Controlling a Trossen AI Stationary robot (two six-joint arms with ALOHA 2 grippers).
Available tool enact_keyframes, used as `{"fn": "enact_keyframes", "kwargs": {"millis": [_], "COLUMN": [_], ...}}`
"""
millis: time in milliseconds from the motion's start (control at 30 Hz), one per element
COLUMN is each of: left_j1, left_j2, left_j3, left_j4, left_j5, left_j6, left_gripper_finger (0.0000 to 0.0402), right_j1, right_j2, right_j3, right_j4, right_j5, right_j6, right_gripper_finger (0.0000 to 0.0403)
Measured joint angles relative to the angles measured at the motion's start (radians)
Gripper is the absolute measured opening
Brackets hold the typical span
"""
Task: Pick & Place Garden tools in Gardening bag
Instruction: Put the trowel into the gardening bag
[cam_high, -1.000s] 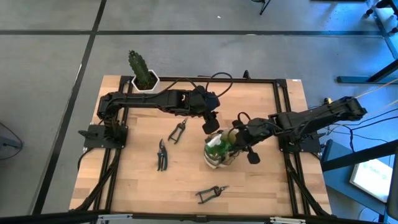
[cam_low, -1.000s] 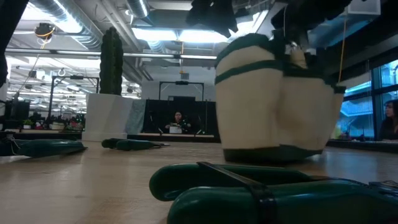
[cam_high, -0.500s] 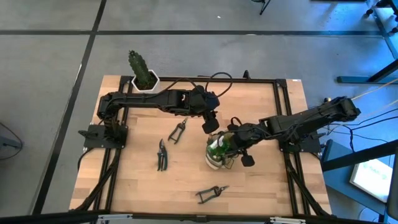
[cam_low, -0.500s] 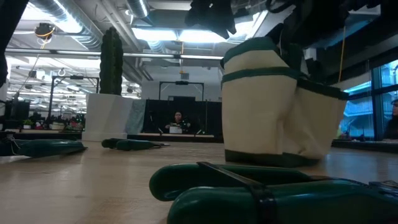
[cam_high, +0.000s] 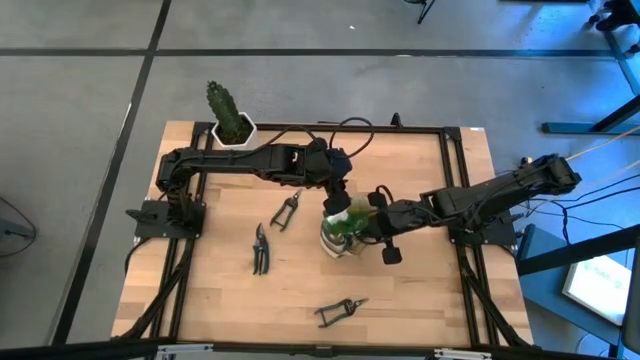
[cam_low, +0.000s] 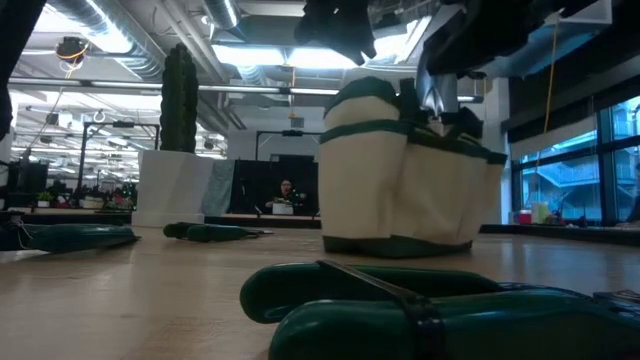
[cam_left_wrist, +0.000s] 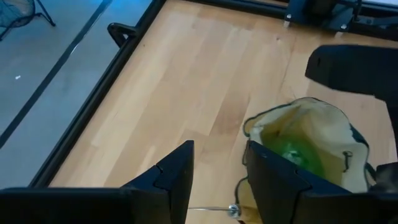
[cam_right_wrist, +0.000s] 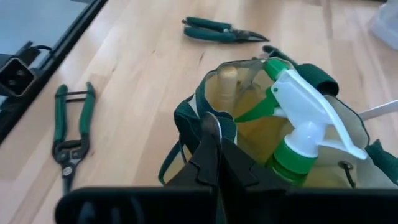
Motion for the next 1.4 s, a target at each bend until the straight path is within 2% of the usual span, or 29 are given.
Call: {"fn": "enact_keyframes", "kwargs": {"millis": [467,667,1000,1233,1400], "left_j1": [0.000,0.000,0.000,0.000,0.000], "left_j2": [0.000,0.000,0.000,0.000,0.000], "left_j3": [0.000,0.000,0.000,0.000,0.000], "left_j4": [-0.005,-0.009,-0.012,-0.012,-0.012], "left_j5": [0.006,0.007,0.006,0.005,0.004], "left_j6": [-0.021,-0.022,-0.021,-0.021,-0.022], "left_gripper_finger": [0.0141,0.0141,0.0141,0.0141,0.0141], "right_j1": [0.005,-0.005,-0.006,0.008,0.007], "right_j2": [0.031,0.058,0.053,0.043,0.043], "right_j3": [0.000,0.000,0.018,0.048,0.079], "right_j4": [0.014,0.019,0.026,0.026,0.017], "right_j5": [0.035,0.038,0.045,0.144,0.173], "right_j6": [-0.044,0.045,0.091,0.091,0.119], "right_gripper_finger": [0.0000,0.0007,0.0057,0.0108,0.0150]}}
